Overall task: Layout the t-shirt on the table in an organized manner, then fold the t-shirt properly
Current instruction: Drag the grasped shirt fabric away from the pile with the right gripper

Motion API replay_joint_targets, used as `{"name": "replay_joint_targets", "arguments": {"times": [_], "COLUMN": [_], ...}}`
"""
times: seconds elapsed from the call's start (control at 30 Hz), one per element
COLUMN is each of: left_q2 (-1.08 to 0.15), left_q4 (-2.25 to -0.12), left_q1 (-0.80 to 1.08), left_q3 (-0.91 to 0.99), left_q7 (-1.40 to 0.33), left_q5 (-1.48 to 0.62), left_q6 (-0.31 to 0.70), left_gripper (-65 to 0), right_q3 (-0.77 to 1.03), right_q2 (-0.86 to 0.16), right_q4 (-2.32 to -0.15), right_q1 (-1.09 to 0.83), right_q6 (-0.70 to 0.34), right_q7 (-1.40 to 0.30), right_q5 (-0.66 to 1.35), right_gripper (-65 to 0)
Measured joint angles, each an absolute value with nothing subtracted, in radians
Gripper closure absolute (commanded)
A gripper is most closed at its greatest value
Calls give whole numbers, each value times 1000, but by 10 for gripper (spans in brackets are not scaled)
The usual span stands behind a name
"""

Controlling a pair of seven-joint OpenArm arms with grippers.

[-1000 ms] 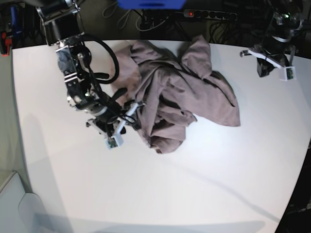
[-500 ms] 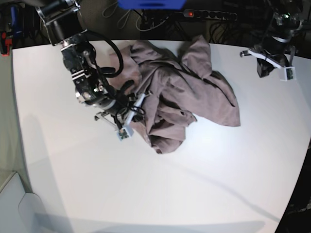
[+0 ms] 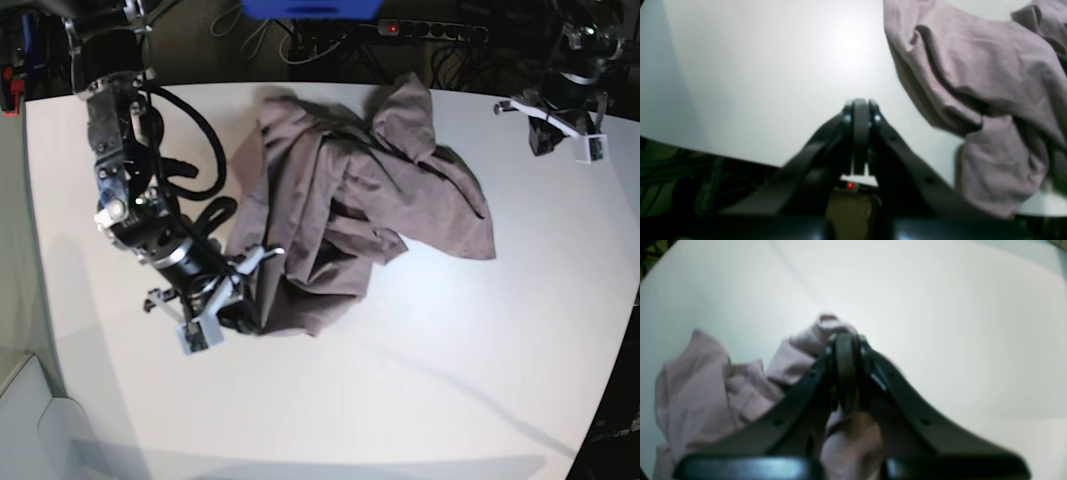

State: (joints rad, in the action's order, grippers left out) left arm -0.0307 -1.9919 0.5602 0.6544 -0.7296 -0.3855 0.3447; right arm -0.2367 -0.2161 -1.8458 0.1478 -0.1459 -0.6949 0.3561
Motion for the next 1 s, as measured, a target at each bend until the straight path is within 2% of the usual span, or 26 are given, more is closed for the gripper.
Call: {"name": "replay_joint_targets", "arguments": {"times": [0.3,0.47,0.57,0.7,0.9,1.0], "left_q2": [-29,-29,-29,-33,-38,-37], "left_q4": [-2002,-2005,-2005,-2006,-2006,-2006], "left_q1": [598,598,600,601,595,576], "left_q3": [654,654,656,656,656,655], "left_q7": [-730,-725,-730,-729,-728,-732], "left_q5": [-382,-384,-405,-501,-544,-545], "left_q6": [345,345,344,345,344,345], "left_gripper": [0,0,0,0,0,0], "right_q3": [-200,-173,-68,28,42,43], "right_q2": [-257,-257,-235,-210,-258,-259], "right_q4": [-1906,-1859,-1770,-1773,-1827,-1892], "right_q1": [327,427,452,463,526,536], "right_q6": [-149,-156,-157,-153,-153,-153], "right_q7": [-694,-680,-700,-698,-697,-759], "right_q5": [366,374,347,356,358,349], "right_gripper": [0,0,0,0,0,0]}}
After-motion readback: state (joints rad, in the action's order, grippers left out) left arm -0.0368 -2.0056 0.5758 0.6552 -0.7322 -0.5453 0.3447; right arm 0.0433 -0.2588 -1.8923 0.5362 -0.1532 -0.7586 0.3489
